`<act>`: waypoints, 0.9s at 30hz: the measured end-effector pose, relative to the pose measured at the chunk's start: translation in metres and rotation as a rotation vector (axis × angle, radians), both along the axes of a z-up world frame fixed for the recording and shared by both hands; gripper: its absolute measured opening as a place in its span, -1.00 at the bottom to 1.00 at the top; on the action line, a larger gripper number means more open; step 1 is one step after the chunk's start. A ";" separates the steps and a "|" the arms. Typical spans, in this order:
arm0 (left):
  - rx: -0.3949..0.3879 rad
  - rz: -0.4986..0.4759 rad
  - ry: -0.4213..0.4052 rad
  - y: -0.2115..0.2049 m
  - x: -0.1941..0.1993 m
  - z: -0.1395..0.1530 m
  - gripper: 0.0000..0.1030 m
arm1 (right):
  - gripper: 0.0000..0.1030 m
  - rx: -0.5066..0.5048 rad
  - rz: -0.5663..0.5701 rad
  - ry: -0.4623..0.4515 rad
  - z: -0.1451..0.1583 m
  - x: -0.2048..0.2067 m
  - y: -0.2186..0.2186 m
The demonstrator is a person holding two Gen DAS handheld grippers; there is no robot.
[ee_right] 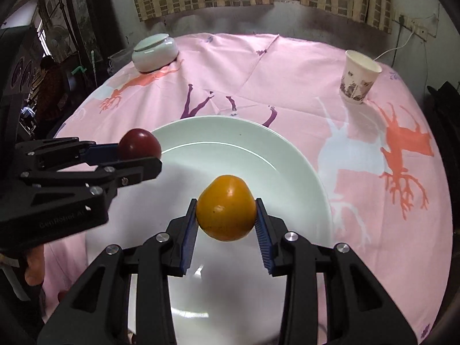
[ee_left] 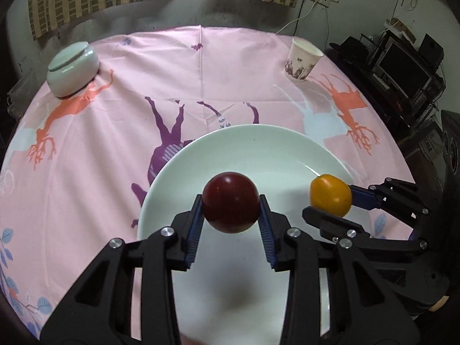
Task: Organize fruits
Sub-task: 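Grasp the yellow tomato with the right gripper while the left grasps a red plum, then release both fruits onto the white plate and withdraw both grippers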
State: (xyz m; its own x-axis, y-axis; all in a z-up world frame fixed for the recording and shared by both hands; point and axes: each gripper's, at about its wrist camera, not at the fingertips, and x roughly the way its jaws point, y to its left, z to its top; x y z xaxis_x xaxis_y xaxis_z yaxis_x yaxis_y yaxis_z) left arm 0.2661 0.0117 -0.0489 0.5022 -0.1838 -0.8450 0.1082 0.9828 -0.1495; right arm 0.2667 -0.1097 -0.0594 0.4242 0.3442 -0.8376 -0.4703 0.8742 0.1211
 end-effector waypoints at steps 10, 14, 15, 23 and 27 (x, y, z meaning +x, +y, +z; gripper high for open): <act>-0.038 0.014 0.051 0.005 0.031 -0.027 0.11 | 0.20 -0.064 0.003 0.030 -0.024 0.033 0.013; -0.051 0.022 -0.036 0.012 0.007 0.013 0.20 | 0.21 -0.041 -0.013 -0.019 0.001 0.017 0.005; -0.055 0.025 -0.059 0.014 -0.005 0.024 0.24 | 0.22 -0.034 -0.023 -0.029 0.009 0.011 0.002; 0.020 0.027 -0.170 0.017 -0.128 0.050 0.79 | 0.26 -0.006 -0.068 -0.040 0.036 -0.086 -0.028; 0.047 0.055 -0.214 0.015 -0.193 0.040 0.91 | 0.26 -0.035 -0.123 -0.068 0.030 -0.146 -0.039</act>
State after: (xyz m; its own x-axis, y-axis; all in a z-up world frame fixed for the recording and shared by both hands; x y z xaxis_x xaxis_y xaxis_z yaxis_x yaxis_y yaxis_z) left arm 0.0733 0.0270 -0.0091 0.6794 -0.1143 -0.7249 0.0786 0.9934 -0.0830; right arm 0.1203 -0.1490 -0.0294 0.5172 0.2571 -0.8163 -0.3658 0.9287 0.0607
